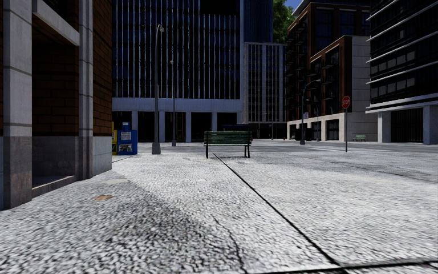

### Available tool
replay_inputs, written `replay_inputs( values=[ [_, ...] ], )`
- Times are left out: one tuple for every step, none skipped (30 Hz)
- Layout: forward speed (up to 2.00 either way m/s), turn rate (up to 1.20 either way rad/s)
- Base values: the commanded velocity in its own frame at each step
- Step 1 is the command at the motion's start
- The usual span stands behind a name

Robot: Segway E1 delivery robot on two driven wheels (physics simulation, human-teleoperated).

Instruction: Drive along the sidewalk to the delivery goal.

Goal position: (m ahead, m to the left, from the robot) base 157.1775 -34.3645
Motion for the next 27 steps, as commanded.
replay_inputs(
  values=[
    [0.12, 0.00],
    [0.12, 0.00],
    [0.29, 0.00],
    [0.46, 0.00],
    [1.27, 0.00],
    [1.27, 0.00],
    [2.00, 0.00],
    [2.00, 0.00],
    [2.00, 0.00],
    [2.00, 0.00],
    [2.00, 0.00],
    [2.00, 0.00],
    [2.00, 0.00],
    [2.00, 0.00],
    [2.00, 0.00],
    [2.00, 0.00],
    [2.00, 0.00],
    [2.00, 0.00],
    [2.00, -0.10],
    [2.00, -0.23],
    [2.00, -0.29],
    [2.00, -0.30],
    [2.00, -0.30],
    [2.00, -0.30],
    [2.00, -0.30],
    [2.00, -0.30],
    [2.00, -0.30]
  ],
)
